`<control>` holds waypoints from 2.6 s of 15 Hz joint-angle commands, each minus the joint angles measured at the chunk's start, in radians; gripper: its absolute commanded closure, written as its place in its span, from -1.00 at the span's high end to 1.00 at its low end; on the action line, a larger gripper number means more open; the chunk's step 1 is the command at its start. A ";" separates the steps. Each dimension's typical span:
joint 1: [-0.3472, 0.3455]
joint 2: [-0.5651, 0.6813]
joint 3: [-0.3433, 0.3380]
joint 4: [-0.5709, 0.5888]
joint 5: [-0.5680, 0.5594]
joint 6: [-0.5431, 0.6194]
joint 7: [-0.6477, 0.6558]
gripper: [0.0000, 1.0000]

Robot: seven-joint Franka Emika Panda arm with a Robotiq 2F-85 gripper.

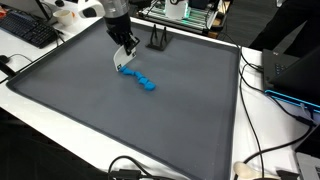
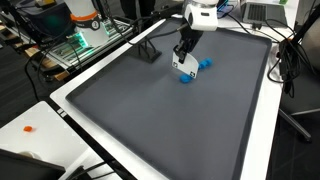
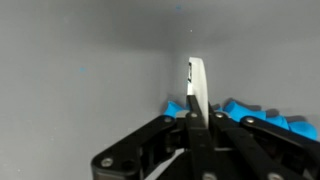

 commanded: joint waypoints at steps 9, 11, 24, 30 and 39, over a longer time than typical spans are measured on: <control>-0.019 -0.283 -0.004 -0.218 0.284 -0.021 0.333 -0.98; -0.018 -0.330 -0.004 -0.271 0.307 -0.003 0.387 -0.98; -0.020 -0.517 0.038 -0.583 0.443 0.147 0.681 -0.98; -0.014 -0.537 0.056 -0.695 0.505 0.271 0.732 -0.98; -0.014 -0.527 0.059 -0.795 0.615 0.420 0.763 -0.98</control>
